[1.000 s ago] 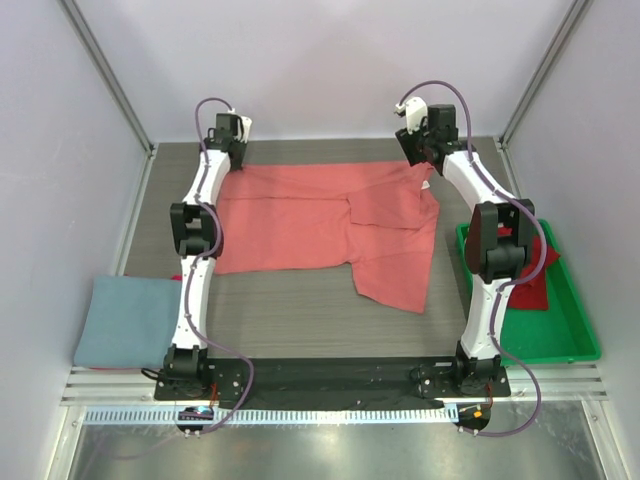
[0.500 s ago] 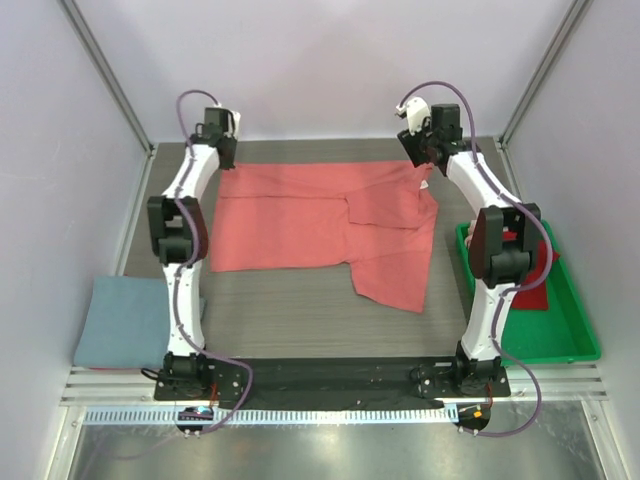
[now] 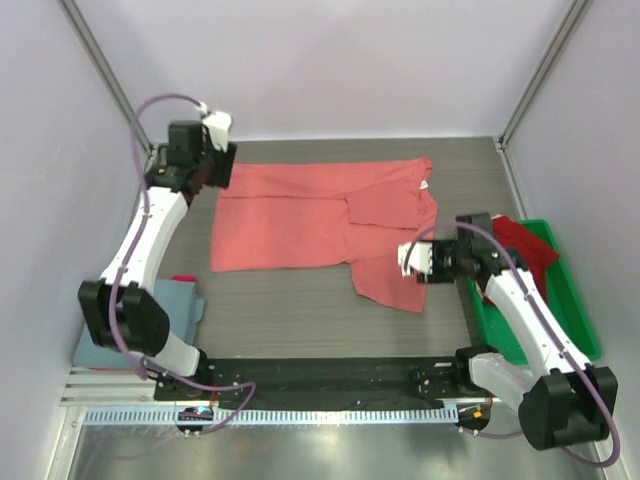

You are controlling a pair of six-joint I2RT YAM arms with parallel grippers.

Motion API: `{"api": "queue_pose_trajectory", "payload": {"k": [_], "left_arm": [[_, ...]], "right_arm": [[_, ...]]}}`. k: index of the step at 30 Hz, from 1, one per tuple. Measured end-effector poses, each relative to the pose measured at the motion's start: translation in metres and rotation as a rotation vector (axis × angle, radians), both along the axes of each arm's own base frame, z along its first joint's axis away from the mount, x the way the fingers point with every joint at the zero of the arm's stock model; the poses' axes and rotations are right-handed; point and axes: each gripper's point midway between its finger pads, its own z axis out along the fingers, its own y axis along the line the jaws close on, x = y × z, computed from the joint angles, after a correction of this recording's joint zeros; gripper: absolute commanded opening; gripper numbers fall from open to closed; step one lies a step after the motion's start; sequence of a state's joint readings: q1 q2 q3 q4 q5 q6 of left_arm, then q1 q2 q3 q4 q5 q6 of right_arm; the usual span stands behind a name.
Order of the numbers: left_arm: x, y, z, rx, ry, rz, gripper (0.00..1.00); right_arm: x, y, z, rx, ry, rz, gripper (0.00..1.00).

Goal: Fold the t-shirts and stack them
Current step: Fold the tshirt

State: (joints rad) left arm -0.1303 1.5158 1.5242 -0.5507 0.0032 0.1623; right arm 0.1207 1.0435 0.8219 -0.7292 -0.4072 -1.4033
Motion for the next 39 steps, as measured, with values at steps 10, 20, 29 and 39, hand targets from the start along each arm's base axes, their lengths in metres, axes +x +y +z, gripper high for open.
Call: {"api": "queue_pose_trajectory", "payload": {"k": [10,20,29,39], "left_arm": [[-0.077,0.014,-0.174,0.126,0.525,-0.059,0.57],[-0.076,0.015,-0.173,0.119,0.523,-0.051,0.73],[-0.076,0.029,-0.191,0.093,0.599,0.009,0.68],[-0.078,0.04,-0.192,0.056,0.625,0.042,0.63]], "right_arm": [[-0.079,0.006,-0.075,-0.1,0.081,0.337,0.59],[-0.084,0.013,-0.093,-0.091,0.171,0.436,0.6],[-0.085,0.012,-0.109,-0.114,0.248,0.483,0.53],[-0.086,0.013,-0.121,-0.14,0.292,0.524,0.25]]}}
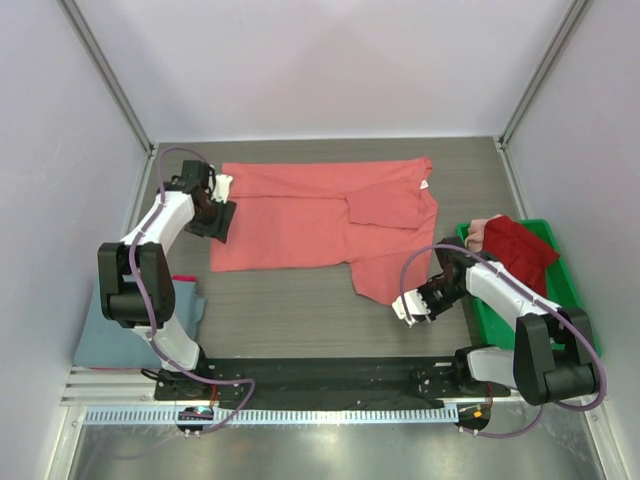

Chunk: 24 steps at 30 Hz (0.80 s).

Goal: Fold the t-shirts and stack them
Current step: Fold the tshirt

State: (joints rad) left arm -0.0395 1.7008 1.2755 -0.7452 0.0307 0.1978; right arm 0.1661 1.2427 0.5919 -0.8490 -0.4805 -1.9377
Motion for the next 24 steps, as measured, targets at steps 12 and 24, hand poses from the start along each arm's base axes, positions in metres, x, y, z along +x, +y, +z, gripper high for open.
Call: {"api": "queue_pose_trajectory", "payload": {"k": [12,24], "left_arm": [[-0.015,-0.001,-0.015,-0.107,0.087,0.063,0.54],[-0.04,0.001,-0.047,-0.134,0.267,0.078,0.49]], "right_arm": [[0.006,-0.005,0.003,-0.027,-0.018,-0.052,0.01],[0.011,-0.009,0.013,-0.034,-0.06,-0.104,0.01]]}}
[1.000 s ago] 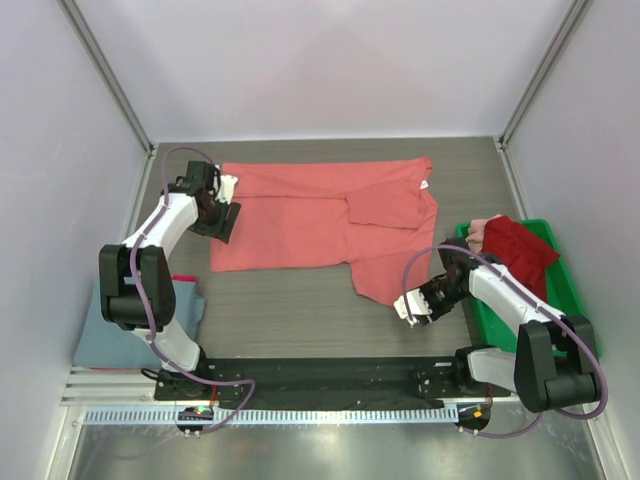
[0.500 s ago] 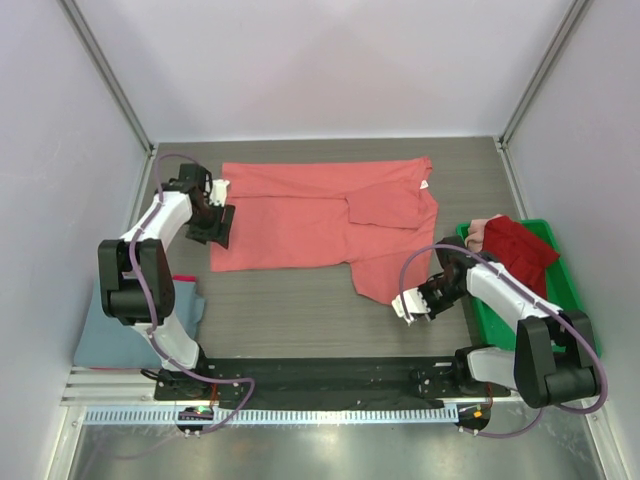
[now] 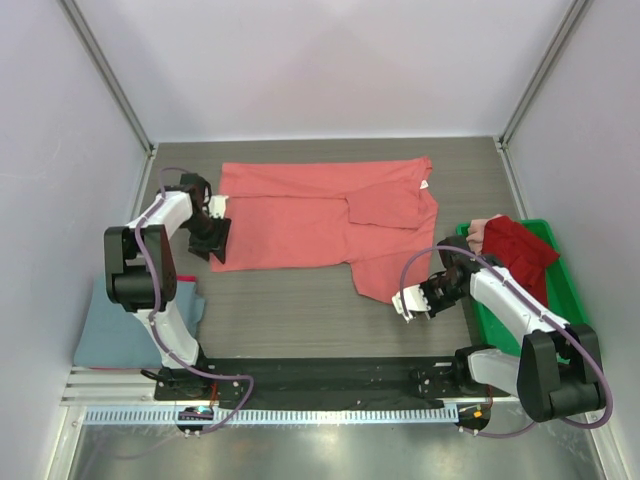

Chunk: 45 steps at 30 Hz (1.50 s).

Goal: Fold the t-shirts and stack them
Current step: Fold the tshirt

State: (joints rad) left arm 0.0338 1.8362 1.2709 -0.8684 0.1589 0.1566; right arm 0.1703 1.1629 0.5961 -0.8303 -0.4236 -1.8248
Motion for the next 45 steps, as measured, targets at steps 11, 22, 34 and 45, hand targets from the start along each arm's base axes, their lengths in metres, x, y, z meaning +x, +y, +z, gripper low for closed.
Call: {"api": "queue_pose_trajectory", "payload": {"k": [11,22,34,45], "left_arm": [[-0.007,0.005,-0.018,0.025,0.072,0.002,0.43],[-0.009,0.004,-0.02,0.017,0.096,-0.009,0.01],[0.02,-0.009,0.022,-0.057,0.032,-0.014,0.0],[0.091,-0.017,0.077,-0.11,-0.117,-0.035,0.0]], "right_arm": [[0.001,-0.002,-0.002,-0.011,0.008,-0.025,0.01],[0.013,-0.004,0.014,0.007,-0.016,-0.15,0.01],[0.073,0.005,0.131,0.211,-0.254,-0.47,0.01],[0.152,0.009,0.188,0.316,-0.353,-0.657,0.01]]}}
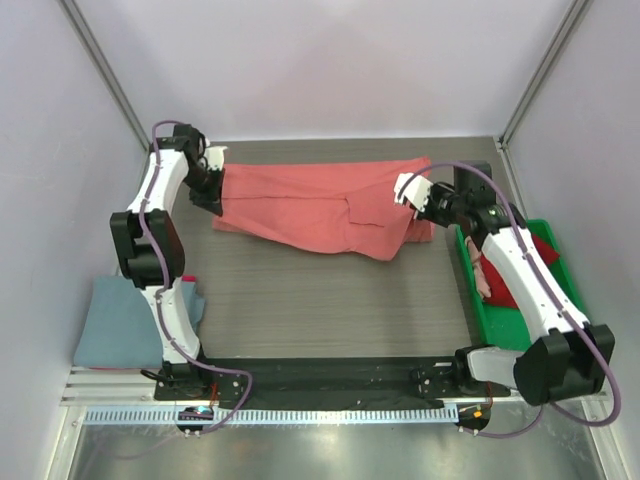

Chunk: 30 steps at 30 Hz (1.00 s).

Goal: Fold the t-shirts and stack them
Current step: Fold the tshirt

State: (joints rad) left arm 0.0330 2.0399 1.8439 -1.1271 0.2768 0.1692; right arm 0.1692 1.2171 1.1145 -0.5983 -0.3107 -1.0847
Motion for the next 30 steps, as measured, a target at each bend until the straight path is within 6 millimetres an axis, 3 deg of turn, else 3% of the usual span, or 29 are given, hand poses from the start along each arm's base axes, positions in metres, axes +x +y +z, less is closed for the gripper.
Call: {"api": "queue_pose_trajectory", "payload": {"k": [12,22,30], "left_arm": [[0.059,0.003,0.008,0.006,-0.065,-0.017,0.0],[0.081,0.01,-0.006,0.023,-0.075,0.001,0.0],[0.087,0.018,-0.031,0.043,-0.034,0.036,0.0]], "right_arm": [[0.093,-0.017,0.004,0.055,-0.03,-0.18,0.01],[0.158,-0.02,-0.009,0.089,-0.041,-0.269,0.01],[0.199,-0.019,-0.039,0.086,-0.01,-0.3,0.01]]}}
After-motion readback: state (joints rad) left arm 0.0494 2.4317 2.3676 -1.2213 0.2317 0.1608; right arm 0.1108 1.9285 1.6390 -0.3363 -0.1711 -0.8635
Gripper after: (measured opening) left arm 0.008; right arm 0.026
